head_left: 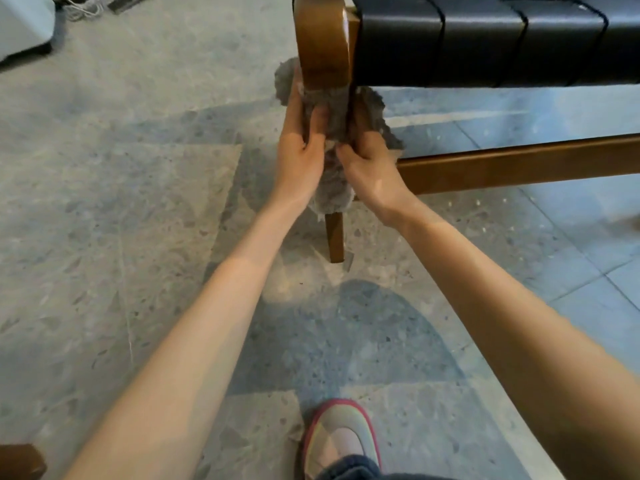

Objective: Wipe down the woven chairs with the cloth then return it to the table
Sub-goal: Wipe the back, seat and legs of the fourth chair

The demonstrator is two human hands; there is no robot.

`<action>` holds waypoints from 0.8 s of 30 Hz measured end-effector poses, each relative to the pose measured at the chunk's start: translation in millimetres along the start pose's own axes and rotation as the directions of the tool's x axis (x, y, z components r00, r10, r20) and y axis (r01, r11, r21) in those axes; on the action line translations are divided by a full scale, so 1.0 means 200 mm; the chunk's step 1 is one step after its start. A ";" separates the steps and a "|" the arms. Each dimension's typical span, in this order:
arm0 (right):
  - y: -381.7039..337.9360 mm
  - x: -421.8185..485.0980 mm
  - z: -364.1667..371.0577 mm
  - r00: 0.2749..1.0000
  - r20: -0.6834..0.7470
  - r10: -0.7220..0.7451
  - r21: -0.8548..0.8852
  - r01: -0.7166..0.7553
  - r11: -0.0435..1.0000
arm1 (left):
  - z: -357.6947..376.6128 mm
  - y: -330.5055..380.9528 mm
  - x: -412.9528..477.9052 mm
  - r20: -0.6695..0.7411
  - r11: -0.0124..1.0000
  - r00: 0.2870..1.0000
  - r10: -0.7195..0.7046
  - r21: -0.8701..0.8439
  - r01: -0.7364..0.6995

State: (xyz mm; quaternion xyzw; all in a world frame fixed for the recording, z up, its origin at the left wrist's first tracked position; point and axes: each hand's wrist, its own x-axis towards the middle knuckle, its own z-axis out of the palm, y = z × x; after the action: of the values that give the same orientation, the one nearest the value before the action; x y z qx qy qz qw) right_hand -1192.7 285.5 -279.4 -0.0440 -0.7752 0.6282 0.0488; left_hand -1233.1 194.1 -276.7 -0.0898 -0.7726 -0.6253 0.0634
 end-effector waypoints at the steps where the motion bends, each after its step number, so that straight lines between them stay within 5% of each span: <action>1: -0.02 0.01 0.00 1.000 -0.001 -0.009 -0.012 0.009 1.000 | 0.00 0.00 0.01 0.017 1.000 1.000 -0.001 -0.027 0.001; 6: -0.01 0.05 0.03 0.998 -0.039 -0.052 -0.119 0.047 0.992 | 0.03 0.00 0.03 -0.008 0.993 1.000 0.013 -0.118 -0.014; 11: 0.11 -0.04 0.07 0.954 -0.121 -0.274 -0.225 0.243 0.944 | 0.04 -0.14 -0.04 0.000 0.993 1.000 0.027 -0.114 -0.027; 20: 0.41 -0.19 0.19 0.854 -0.368 -0.368 -0.370 0.229 0.900 | 0.08 -0.48 -0.28 -0.090 1.000 0.996 -0.016 0.020 0.018; 24: 0.59 -0.30 0.21 0.935 -0.312 -0.170 -0.353 0.053 0.934 | 0.07 -0.62 -0.42 -0.018 0.985 0.994 -0.110 0.135 0.111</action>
State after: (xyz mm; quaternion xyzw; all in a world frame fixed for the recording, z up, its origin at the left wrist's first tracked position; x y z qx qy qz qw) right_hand -1137.6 261.4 -404.5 -0.1140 -0.8531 0.4645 0.2086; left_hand -1178.8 178.7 -415.9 -0.0391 -0.8167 -0.5744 0.0386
